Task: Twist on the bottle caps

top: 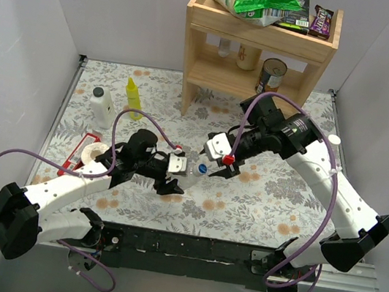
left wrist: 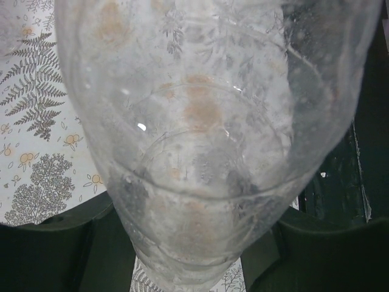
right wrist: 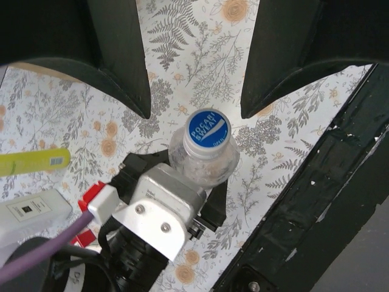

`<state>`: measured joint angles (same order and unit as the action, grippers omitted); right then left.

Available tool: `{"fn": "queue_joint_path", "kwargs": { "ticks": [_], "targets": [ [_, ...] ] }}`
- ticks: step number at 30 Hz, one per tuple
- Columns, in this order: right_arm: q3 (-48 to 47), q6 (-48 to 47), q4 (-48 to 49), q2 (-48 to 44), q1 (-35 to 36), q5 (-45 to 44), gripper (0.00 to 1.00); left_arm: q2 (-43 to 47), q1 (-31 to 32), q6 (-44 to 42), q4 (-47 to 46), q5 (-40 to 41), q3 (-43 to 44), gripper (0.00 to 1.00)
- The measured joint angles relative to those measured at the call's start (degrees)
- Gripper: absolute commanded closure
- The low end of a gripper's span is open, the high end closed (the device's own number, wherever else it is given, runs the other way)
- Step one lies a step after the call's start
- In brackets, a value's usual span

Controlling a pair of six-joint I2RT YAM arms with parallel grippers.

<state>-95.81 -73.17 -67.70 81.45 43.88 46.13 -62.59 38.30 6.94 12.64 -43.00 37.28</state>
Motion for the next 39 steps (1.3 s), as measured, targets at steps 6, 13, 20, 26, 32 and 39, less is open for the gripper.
{"fn": "queue_joint_path", "kwargs": {
  "ticks": [6, 13, 20, 26, 32, 39],
  "targets": [
    [0.00, -1.05, 0.02, 0.07, 2.86, -0.39, 0.41, -0.48, 0.00, -0.61, 0.33, -0.70, 0.35, 1.00],
    [0.00, -1.25, 0.24, 0.85, 3.78, -1.01, 0.49, -1.29, 0.00, -0.72, 0.72, -0.83, 0.72, 1.00],
    [0.02, -1.64, -0.04, 1.53, 3.87, -1.88, 0.68, -1.29, -0.31, -0.48, 0.79, -0.20, 0.72, 1.00],
    [0.02, 1.55, 0.90, 2.01, 3.85, -3.50, 0.77, -1.29, -0.31, 0.81, 0.50, 1.84, 0.59, 1.00],
    [-0.28, 18.91, 7.41, 4.17, 2.73, -7.56, 0.88, -0.11, -0.28, 6.27, -5.07, 9.70, -2.16, 1.00],
    [-2.03, 48.87, 16.26, 10.64, -2.32, -7.04, 0.94, 1.68, -0.02, 9.97, -10.78, 25.90, -5.09, 1.00]
  ]
}}
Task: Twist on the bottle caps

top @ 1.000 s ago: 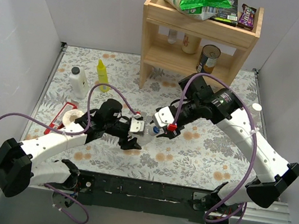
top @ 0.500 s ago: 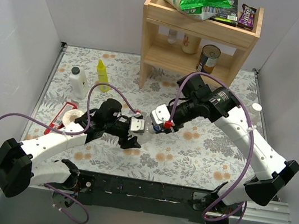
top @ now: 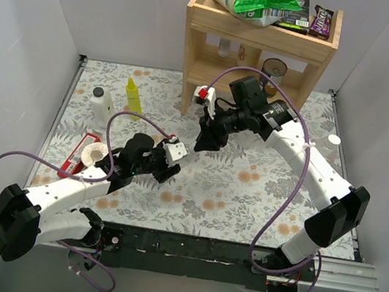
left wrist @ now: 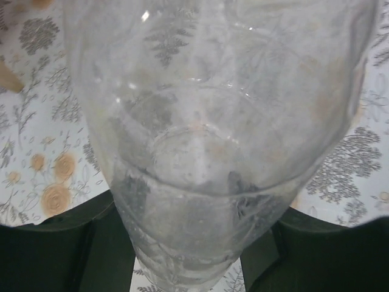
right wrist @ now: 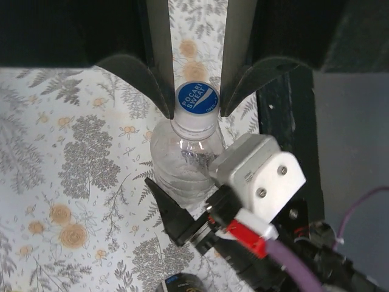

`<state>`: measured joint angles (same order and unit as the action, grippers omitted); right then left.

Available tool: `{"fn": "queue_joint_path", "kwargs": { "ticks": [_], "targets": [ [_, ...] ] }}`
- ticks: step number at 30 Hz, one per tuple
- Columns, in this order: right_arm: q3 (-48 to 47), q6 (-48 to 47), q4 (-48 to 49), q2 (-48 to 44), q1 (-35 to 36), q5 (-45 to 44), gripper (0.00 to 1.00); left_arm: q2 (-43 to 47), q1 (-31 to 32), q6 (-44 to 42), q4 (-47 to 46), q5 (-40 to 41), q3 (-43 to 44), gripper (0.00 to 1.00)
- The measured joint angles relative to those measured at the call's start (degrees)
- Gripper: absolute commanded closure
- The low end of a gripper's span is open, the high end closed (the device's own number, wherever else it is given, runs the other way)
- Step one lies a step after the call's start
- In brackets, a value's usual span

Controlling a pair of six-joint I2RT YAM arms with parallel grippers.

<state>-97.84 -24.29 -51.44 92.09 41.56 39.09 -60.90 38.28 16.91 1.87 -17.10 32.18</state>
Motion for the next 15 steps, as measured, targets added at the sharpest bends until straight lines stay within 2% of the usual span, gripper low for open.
{"fn": "queue_joint_path", "kwargs": {
  "ticks": [3, 5, 6, 9, 12, 15],
  "targets": [
    [1.03, 8.92, 3.23, 0.96, -1.36, 0.07, 0.88, -1.20, 0.44, -0.17, -0.96, 5.57, 0.00, 1.00],
    [0.63, 13.03, 3.89, 2.14, -1.66, -0.44, 0.75, -2.21, 0.83, -0.26, -1.38, 7.89, 0.00, 1.00],
    [0.17, 14.12, 3.85, 2.75, -1.75, -0.76, 0.64, -2.71, 0.87, -0.26, -1.55, 8.68, 0.00, 1.00],
    [-2.40, 16.63, 3.67, 5.40, -2.21, -1.60, 0.51, -3.76, 0.85, 0.11, -2.36, 10.78, 0.00, 1.00],
    [-4.24, 16.31, 3.02, 6.27, -3.74, -0.63, 0.43, -3.74, 0.83, 1.09, -3.80, 10.73, 0.02, 1.00],
    [-4.35, 12.90, 3.63, 5.29, -7.23, 4.00, 0.39, -2.91, 0.61, 1.95, -3.82, 7.10, 0.07, 1.00]
  ]
}}
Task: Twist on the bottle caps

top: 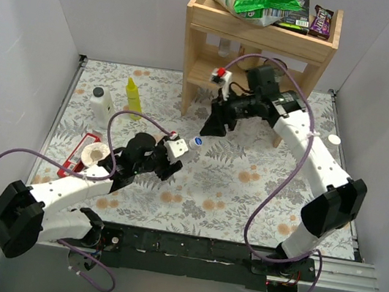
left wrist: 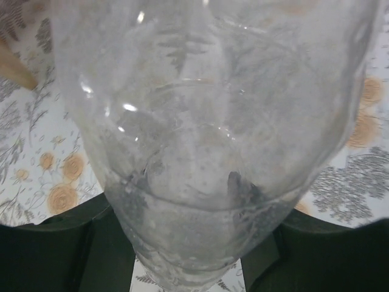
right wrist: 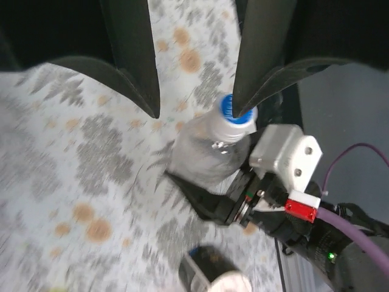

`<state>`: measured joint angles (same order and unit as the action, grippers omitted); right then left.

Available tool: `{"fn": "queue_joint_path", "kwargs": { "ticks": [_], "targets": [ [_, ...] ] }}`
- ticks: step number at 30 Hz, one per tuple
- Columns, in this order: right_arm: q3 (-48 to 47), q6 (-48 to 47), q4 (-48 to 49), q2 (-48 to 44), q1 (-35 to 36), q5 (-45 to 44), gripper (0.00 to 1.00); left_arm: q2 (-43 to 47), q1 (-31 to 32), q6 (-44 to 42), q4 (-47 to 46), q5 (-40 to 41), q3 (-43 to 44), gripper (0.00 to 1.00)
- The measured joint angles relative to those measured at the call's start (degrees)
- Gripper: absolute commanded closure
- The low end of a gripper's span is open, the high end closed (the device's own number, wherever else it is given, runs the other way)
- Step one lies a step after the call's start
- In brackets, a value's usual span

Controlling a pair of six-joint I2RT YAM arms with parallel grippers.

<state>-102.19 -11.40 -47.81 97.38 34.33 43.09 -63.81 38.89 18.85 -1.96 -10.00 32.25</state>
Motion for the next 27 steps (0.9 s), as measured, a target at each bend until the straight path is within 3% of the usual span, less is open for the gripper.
{"fn": "queue_joint_path", "kwargs": {
  "ticks": [5, 8, 11, 20, 27],
  "targets": [
    [10.62, -8.33, 7.98, -9.86, -8.15, 10.29, 0.32, 4.79, -0.57, 0.52, 0.70, -12.28, 0.00, 1.00],
    [17.81, -10.36, 13.99, -17.38, -6.95, 15.39, 0.32, 6.69, -0.59, 1.86, 0.46, -19.87, 0.74, 1.00],
    [18.43, -12.74, 16.33, -19.19, -4.28, 19.39, 0.32, 5.95, -0.61, 2.62, 0.44, -24.02, 1.86, 1.00],
    [19.47, -15.87, 19.17, -17.77, -0.66, 21.90, 0.34, 3.89, -0.85, 2.56, 1.49, -28.39, 2.43, 1.00],
    [18.18, -20.02, 15.23, -16.17, 0.33, 23.65, 0.38, 3.37, -0.92, 2.45, 2.14, -28.68, 2.43, 1.00]
  ]
}}
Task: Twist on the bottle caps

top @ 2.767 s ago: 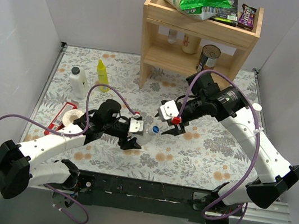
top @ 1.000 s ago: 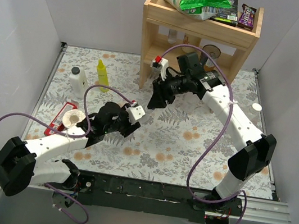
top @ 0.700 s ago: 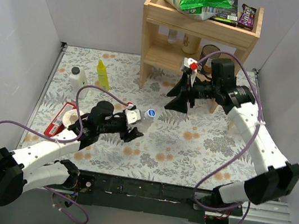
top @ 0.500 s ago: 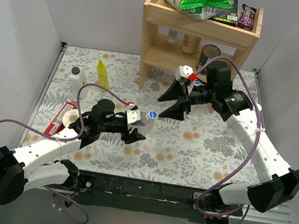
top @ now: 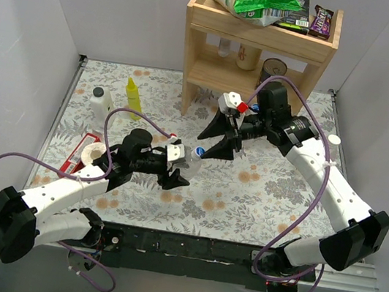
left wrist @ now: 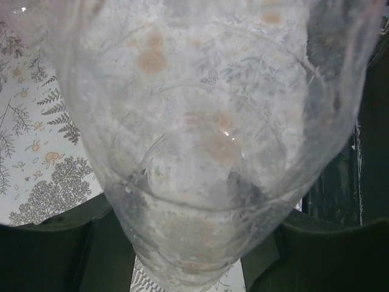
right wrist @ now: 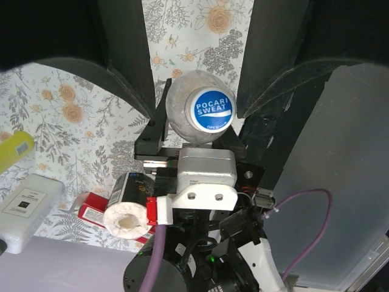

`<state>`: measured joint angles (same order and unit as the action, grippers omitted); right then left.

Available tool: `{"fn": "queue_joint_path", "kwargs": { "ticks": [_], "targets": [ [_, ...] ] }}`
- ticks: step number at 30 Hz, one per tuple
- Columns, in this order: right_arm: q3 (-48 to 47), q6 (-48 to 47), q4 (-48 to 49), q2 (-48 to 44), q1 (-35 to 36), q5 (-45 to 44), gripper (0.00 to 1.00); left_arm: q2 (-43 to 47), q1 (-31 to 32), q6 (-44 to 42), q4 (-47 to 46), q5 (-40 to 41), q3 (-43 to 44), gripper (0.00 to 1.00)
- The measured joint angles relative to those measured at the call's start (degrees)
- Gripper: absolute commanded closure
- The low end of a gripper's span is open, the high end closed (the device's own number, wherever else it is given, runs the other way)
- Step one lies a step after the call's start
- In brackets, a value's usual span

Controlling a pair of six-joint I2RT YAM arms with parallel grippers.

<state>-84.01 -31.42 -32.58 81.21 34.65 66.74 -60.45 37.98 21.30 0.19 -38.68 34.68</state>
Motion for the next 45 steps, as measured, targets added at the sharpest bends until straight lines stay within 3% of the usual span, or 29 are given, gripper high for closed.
{"fn": "queue_joint_path", "kwargs": {
  "ticks": [4, 12, 16, 22, 23, 24, 26, 27, 38, 45],
  "targets": [
    [-0.02, -1.40, -2.23, 0.33, 0.81, 0.33, 0.41, 0.00, 0.00, 0.15, -0.50, -0.04, 0.02, 1.00],
    [-1.11, -1.86, -4.35, 1.90, 1.09, 1.07, 0.67, -0.11, -0.20, 0.90, -1.33, 0.20, 0.02, 1.00],
    [0.11, 2.10, -0.07, 1.33, 1.46, 0.00, 0.80, -0.17, -0.31, 1.68, -1.90, 0.37, 0.02, 1.00],
    [6.84, 9.20, 10.95, -5.33, 4.20, -11.30, 0.83, -0.28, 0.37, 4.57, -3.54, 5.40, 0.02, 1.00],
    [7.08, 9.88, 11.67, -5.97, 4.61, -12.74, 0.83, -0.24, 0.63, 4.96, -4.15, 6.14, 0.02, 0.95],
    [7.10, 10.32, 12.09, -6.23, 4.81, -13.73, 0.83, -0.20, 0.76, 5.29, -4.79, 6.73, 0.02, 0.60],
    [7.10, 10.60, 12.72, -6.40, 5.14, -15.39, 0.83, -0.11, 0.76, 5.53, -5.25, 7.76, 0.02, 0.28],
    [7.10, 10.54, 12.68, -6.40, 5.20, -16.09, 0.84, -0.09, 0.76, 5.57, -5.07, 8.26, 0.02, 0.02],
    [7.72, 5.79, 9.53, -2.73, -2.64, -20.26, 0.87, 2.91, 0.70, 6.40, -0.02, 20.00, -1.88, 0.02],
    [8.09, 1.05, 8.55, 4.50, -6.14, -23.17, 0.87, 3.26, 0.63, 5.60, 4.72, 21.49, -2.47, 0.02]
  ]
}}
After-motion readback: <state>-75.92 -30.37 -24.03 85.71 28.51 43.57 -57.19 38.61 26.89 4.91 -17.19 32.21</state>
